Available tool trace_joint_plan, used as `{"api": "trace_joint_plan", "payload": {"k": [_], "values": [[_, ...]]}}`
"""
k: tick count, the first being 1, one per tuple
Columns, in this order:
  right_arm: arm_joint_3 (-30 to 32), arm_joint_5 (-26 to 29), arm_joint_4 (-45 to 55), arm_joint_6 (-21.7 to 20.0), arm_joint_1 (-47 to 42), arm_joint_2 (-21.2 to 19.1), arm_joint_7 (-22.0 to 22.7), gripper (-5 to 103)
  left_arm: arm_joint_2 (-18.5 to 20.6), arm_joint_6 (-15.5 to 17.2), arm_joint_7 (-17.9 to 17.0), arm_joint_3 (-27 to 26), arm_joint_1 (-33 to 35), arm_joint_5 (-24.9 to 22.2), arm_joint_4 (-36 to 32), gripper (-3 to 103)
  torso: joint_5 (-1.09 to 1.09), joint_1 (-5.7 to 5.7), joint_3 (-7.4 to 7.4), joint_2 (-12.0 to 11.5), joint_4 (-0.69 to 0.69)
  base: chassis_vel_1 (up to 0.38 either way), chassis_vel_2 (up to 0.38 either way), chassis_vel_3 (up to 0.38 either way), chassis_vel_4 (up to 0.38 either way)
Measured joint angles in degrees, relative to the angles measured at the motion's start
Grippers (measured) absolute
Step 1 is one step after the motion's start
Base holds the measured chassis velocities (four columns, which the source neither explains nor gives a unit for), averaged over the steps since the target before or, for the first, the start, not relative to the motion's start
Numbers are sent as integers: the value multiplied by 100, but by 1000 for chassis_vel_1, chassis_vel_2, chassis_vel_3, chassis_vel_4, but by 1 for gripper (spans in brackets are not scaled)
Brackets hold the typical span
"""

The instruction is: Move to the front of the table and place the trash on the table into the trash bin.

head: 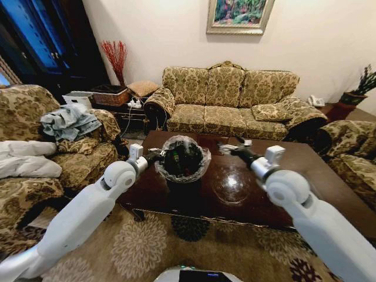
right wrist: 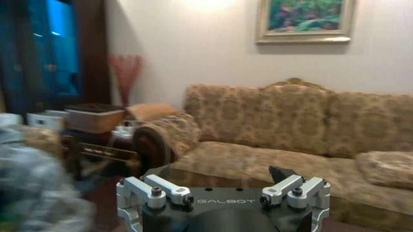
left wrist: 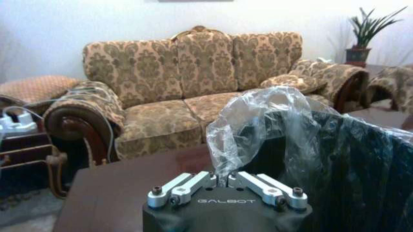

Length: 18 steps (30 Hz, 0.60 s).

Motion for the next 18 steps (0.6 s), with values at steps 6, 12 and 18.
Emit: {"api": "trace_joint_plan", "payload": {"k": [6, 12, 18], "values": [[394, -120, -185, -7, -324, 29, -183, 100, 1, -5, 16, -8, -5, 80, 56, 3, 0, 1, 1, 0, 1, -22, -65, 26, 68], [479, -202, -225, -10, -442, 100, -249, 100, -19, -5, 19, 26, -25, 36, 44, 3, 2, 1, 1, 0, 0, -54, -134, 61, 149], [398, -265, -218, -23, -436, 172, -255, 100, -20, -2, 20, 19, 28, -8, -44, 3, 1, 1, 0, 0, 0, -96, -190, 72, 167]]}}
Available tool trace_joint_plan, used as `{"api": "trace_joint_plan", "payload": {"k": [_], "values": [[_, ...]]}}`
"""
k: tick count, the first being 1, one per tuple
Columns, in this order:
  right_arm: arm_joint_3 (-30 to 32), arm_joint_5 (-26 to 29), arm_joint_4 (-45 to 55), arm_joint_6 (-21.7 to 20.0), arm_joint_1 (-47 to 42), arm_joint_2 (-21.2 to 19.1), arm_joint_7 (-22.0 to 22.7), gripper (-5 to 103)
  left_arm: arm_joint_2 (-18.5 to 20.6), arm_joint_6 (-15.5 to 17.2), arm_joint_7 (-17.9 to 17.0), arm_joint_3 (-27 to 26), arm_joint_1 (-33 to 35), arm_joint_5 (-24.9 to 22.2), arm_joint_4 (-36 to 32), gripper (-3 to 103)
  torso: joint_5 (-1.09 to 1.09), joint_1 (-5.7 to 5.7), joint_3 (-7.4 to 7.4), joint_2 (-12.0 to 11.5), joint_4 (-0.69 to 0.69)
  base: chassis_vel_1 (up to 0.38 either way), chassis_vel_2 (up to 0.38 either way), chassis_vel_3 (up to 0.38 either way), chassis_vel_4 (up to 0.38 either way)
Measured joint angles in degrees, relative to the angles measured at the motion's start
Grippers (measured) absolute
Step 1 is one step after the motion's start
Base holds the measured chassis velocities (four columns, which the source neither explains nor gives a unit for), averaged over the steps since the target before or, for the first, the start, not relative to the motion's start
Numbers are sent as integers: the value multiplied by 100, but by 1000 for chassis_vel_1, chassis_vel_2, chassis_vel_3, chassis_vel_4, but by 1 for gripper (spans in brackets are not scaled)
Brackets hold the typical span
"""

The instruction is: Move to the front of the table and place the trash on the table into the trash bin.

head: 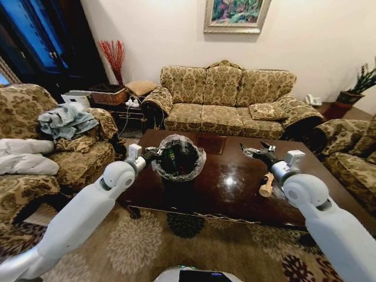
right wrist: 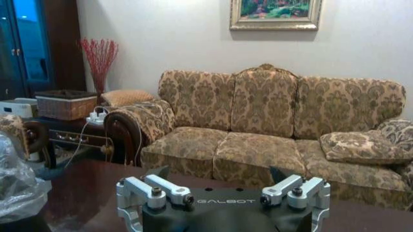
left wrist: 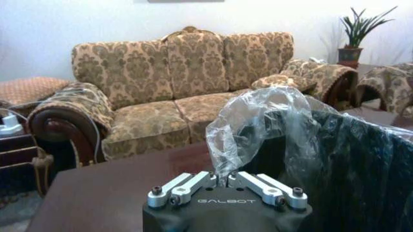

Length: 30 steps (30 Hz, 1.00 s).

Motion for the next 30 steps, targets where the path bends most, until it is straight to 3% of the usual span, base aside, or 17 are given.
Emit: {"api": "trace_joint_plan", "payload": {"k": [17, 23, 24, 26, 30], "values": [[-297, -139, -64, 28, 50, 133, 124, 100, 35, 8, -20, -167, 197, -40, -248, 3, -2, 0, 0, 1, 1, -224, -244, 229, 252], [-714, -127, -309, 183, -23, 453, 813, 100, 9, 9, -20, -256, 331, -35, -336, 3, 0, 0, 0, 1, -2, -306, -317, 285, 280], [-843, 126, -404, 183, -66, 684, 1232, 100, 8, 8, -18, -264, 355, -35, -364, 3, 2, 1, 1, 0, -4, -165, -248, 176, 123], [-908, 544, -503, 183, -193, 1019, 1644, 100, 34, 8, -10, -245, 347, -35, -368, 3, 5, 0, 0, 1, -4, -109, -89, 76, 81], [-960, 712, -661, 218, -247, 1268, 1766, 100, 77, 8, 4, -229, 339, -35, -368, 3, 3, -1, 0, 1, -3, -13, -8, 6, 10]]}}
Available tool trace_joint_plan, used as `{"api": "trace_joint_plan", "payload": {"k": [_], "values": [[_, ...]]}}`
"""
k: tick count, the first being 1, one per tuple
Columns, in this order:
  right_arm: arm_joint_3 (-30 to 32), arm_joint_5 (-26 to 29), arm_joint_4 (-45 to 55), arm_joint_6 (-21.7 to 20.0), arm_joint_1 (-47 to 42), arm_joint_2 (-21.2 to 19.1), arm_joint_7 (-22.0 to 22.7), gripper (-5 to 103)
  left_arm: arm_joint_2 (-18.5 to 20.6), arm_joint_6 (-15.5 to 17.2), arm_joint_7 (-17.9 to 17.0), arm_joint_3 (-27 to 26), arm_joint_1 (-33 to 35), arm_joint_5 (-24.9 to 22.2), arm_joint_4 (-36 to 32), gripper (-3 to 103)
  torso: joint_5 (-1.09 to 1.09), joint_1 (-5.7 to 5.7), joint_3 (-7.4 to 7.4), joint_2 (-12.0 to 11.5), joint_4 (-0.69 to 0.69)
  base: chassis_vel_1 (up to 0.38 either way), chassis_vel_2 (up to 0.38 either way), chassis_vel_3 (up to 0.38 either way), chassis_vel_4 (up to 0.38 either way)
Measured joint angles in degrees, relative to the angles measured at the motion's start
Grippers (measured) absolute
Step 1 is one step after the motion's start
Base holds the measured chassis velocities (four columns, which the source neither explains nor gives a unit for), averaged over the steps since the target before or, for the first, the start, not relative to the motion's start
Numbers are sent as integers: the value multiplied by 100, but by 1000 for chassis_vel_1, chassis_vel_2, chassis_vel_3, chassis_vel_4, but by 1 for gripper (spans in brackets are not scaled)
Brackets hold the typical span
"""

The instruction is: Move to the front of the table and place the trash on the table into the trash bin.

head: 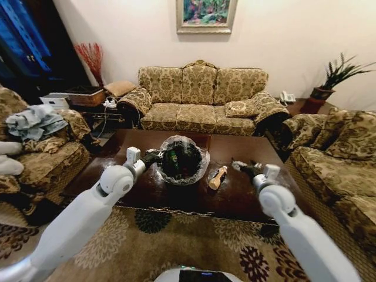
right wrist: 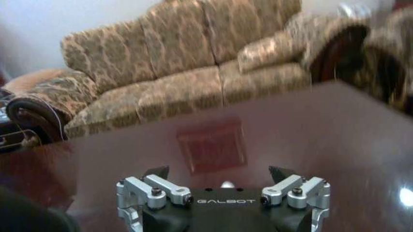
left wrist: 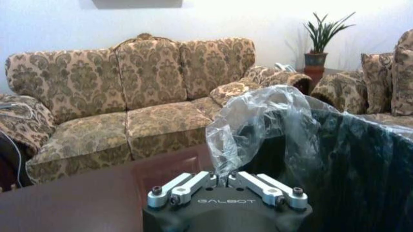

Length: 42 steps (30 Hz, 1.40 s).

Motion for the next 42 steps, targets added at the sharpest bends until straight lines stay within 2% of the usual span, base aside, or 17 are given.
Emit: {"api": "trace_joint_plan", "payload": {"k": [1, 2, 3, 5, 9, 11, 15, 18, 20, 23, 32, 40, 42], "values": [[-25, 23, -84, 22, -4, 90, 1, 100, 19, 0, 0, 5, -3, -1, 1, 3, -9, 0, 0, 0, 1, 5, 53, -40, -15], [-69, 45, -242, 33, 16, 239, 0, 100, 41, 1, -3, 29, -21, -2, 5, 3, -20, 0, 0, 0, 7, 57, 53, -42, -36], [-69, 45, -242, 33, 16, 239, 0, 100, 41, 1, -3, 29, -21, -2, 5, 3, -20, 0, 0, 0, 7, 57, 53, -42, -36], [-136, 106, -414, 22, 98, 390, 73, 100, 63, 3, -8, 59, -42, -1, 17, 3, -5, 0, 0, 0, 14, 101, 112, -29, -48], [-218, 460, -794, -90, 307, 629, 497, 100, 100, 3, 6, 77, -9, 1, 16, 3, -8, 2, 0, 0, 7, 12, 26, -4, -5], [-222, 615, -1110, -108, 420, 744, 726, 100, 121, 4, 12, 78, 16, 1, -7, 3, -1, 1, 0, 0, 2, 0, 0, 0, 0], [-202, 694, -1465, -108, 516, 880, 863, 100, 159, 4, 28, 81, 30, -15, -33, 3, -5, 1, 0, 0, 1, 0, 0, 0, 0], [-198, 699, -1584, -96, 533, 948, 813, 100, 168, 6, 26, 80, 30, -17, -35, 3, -5, 1, 0, 0, 3, 0, 0, 0, 0], [-197, 549, -1715, -26, 568, 1056, 488, 100, 171, 10, 22, 80, 30, -23, -37, 3, -6, 1, 0, -1, 5, 0, 0, 0, 0], [-240, 447, -1776, -5, 653, 1133, 283, 100, 161, 10, 21, 76, 33, -28, -42, 3, -6, 1, 0, -1, 4, 0, 0, 0, 0], [-353, 393, -2379, -85, 1002, 1462, 417, 100, 162, 10, 23, 55, 34, -53, -51, 3, -5, 1, 1, -2, 4, 0, 0, 0, 0], [-377, 221, -2849, -97, 1253, 1688, 320, 101, 135, 8, 23, 55, 37, -58, -34, 3, -5, 1, 1, -1, 4, 0, 0, 0, 0], [-380, 215, -2889, -94, 1269, 1710, 312, 98, 128, 6, 23, 56, 35, -60, -23, 3, -5, 1, 1, -1, 4, 0, 0, 0, 0]]}}
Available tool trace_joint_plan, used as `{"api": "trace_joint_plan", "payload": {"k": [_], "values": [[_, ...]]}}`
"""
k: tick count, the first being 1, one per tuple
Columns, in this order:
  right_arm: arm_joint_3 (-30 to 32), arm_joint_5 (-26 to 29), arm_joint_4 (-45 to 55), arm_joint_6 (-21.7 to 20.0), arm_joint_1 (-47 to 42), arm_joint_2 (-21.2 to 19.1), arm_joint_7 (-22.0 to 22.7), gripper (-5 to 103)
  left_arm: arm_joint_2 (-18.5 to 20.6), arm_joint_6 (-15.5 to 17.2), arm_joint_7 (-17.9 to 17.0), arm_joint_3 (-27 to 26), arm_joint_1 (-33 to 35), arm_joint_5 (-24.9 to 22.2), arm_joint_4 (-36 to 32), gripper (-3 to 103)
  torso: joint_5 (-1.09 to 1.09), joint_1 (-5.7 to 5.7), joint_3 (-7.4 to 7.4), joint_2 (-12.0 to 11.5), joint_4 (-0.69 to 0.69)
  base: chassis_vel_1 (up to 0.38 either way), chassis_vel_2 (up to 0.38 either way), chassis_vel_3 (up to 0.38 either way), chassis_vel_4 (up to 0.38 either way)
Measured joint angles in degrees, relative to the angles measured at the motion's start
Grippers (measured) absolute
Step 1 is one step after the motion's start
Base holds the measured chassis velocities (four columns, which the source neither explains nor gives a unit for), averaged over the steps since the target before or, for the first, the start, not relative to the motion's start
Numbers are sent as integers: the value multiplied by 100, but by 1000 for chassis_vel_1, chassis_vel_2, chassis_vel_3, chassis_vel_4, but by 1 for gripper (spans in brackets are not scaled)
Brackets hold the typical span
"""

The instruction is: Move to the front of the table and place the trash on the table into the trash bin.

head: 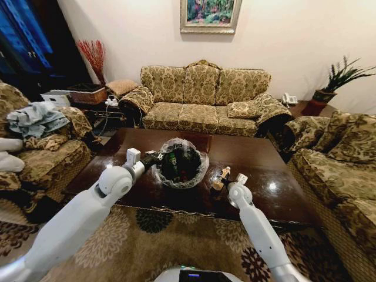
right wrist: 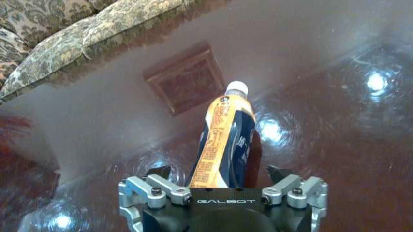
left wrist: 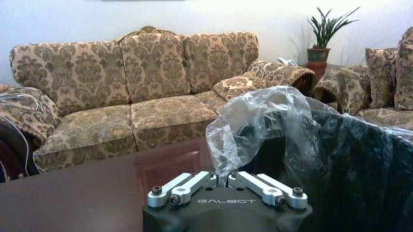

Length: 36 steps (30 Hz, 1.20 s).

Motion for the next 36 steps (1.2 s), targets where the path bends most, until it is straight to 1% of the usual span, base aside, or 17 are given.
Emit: {"api": "trace_joint_plan", "payload": {"k": [2, 5, 9, 10, 11, 12, 15, 16, 17, 20, 25, 27, 29, 30, 32, 33, 36], "values": [[-7, -11, -47, 13, 16, 16, -5, 94, -10, -3, 0, 0, -8, -3, 16, 3, 0, 0, 0, 0, 0, 0, 0, 0, 0], [-11, -29, -98, 16, 25, 18, -20, 83, -35, -20, 4, 0, -32, -9, 48, 3, 0, 0, 0, 0, 0, 0, 0, 0, 0], [-11, -58, -129, 23, 26, 20, -45, 80, -48, -37, 9, -1, -44, -9, 73, 3, 0, 0, 0, 0, 0, 0, 0, 0, 0], [-1, -89, -164, 32, 26, 23, -76, 71, -64, -40, 17, 0, -58, -9, 90, 3, 0, 0, 0, 0, 0, 0, 0, 0, 0], [3, -97, -173, 36, 25, 23, -82, 71, -70, -40, 19, -1, -63, -8, 97, 3, 0, 0, 0, 0, 0, 0, 0, 0, 0], [7, -108, -186, 46, 12, 13, -94, 63, -82, -40, 30, 0, -72, -7, 109, 3, 0, 0, 0, 0, 0, 0, 0, 0, 0], [9, -116, -187, 56, 0, -12, -116, 63, -98, -41, 37, 2, -76, -4, 117, 3, 0, 0, 0, 0, 0, 0, 0, 0, 0], [13, -117, -183, 65, -6, -34, -119, 56, -109, -43, 41, 7, -81, -1, 123, 3, 1, -1, 0, 0, 0, 0, 0, 0, 0], [13, -117, -183, 65, -6, -34, -119, 56, -109, -43, 41, 7, -81, -1, 123, 3, 1, -1, 0, 0, 0, 0, 0, 0, 0], [31, -104, -110, 116, -26, -116, -101, 44, -141, -47, 46, 10, -83, 8, 129, 3, 1, -1, 0, 0, 0, 0, 0, 0, 0], [90, -105, 122, 225, -69, -232, -20, 35, -151, -50, 47, 8, -74, 14, 120, 3, 2, -1, 0, 0, 0, 0, 0, 0, 0], [137, -224, 402, 343, -100, -363, 2, 32, -145, -50, 47, -4, -67, 13, 102, 3, 3, -1, 0, 0, 0, 0, 0, 0, 0], [206, -570, 1094, 508, -152, -706, -131, 27, -107, -50, 44, -19, -62, 11, 85, 3, 2, -1, 0, 0, 0, 0, 0, 0, 0], [206, -570, 1094, 508, -152, -706, -131, 27, -107, -50, 44, -19, -62, 11, 85, 3, 2, -1, 0, 0, 0, 0, 0, 0, 0], [295, -872, 1968, 647, -138, -1151, -454, 27, -69, -50, 44, -5, -73, 5, 84, 3, 1, -1, 0, 0, 0, 0, 0, 0, 0], [295, -872, 1968, 647, -138, -1151, -454, 27, -69, -50, 44, -5, -73, 5, 84, 3, 1, -1, 0, 0, 0, 0, 0, 0, 0], [335, -597, 3126, 797, 166, -1992, -1073, 27, -6, -35, 74, 126, -189, -56, 131, 3, -2, -1, -2, 2, -1, 0, 0, 0, 0]]}}
